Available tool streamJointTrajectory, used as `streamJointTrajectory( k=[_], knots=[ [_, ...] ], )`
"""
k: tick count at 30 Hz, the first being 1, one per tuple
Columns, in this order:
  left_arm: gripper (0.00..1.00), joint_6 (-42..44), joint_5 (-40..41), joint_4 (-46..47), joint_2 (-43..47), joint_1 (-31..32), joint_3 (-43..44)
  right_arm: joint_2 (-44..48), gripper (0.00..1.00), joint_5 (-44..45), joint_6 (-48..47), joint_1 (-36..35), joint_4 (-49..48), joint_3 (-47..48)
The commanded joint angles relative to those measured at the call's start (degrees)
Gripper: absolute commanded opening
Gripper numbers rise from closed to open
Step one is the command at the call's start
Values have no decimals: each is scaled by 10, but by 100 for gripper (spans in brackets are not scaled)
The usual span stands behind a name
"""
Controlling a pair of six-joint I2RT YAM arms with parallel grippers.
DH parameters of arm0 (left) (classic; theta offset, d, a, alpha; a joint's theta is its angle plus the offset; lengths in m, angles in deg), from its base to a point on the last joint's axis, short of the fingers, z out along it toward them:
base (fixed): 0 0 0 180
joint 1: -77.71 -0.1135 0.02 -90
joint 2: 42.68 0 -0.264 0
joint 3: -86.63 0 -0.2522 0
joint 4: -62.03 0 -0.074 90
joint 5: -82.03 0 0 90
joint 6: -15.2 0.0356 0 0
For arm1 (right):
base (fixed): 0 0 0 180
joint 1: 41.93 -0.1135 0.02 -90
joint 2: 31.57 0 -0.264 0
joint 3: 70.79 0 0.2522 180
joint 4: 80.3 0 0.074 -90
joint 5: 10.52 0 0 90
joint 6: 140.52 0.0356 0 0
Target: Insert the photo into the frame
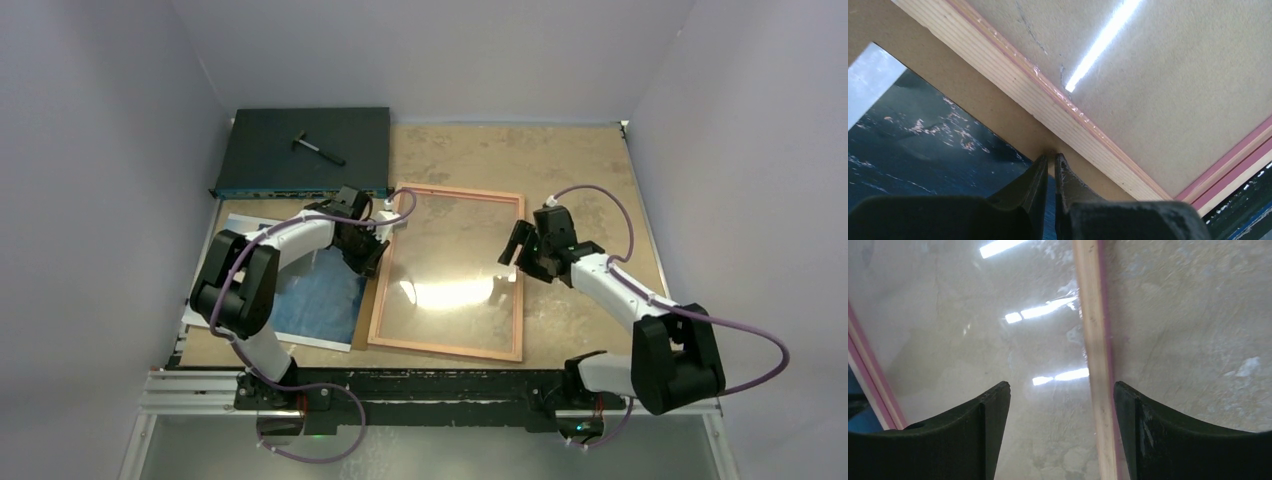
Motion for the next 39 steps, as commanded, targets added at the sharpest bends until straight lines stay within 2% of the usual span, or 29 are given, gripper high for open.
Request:
streamJointTrajectory(
  k=[1, 7, 16, 25, 39],
  knots=[
    [8, 29, -9, -5, 31, 1, -21, -3, 78, 18, -10, 46, -32, 4],
    [8, 11, -14, 21, 18, 22, -31, -16, 77, -7, -16, 69, -66, -4],
    [7, -16, -16, 43, -18, 49, -7, -51, 78, -96, -4, 108, -110, -1],
    [6, -39, -14, 62, -41, 54, 28, -85, 81, -125, -17, 150, -123, 20],
    [6, -49, 19, 56, -89, 96, 114, -113, 81, -150, -29, 212, -127, 57]
  ],
)
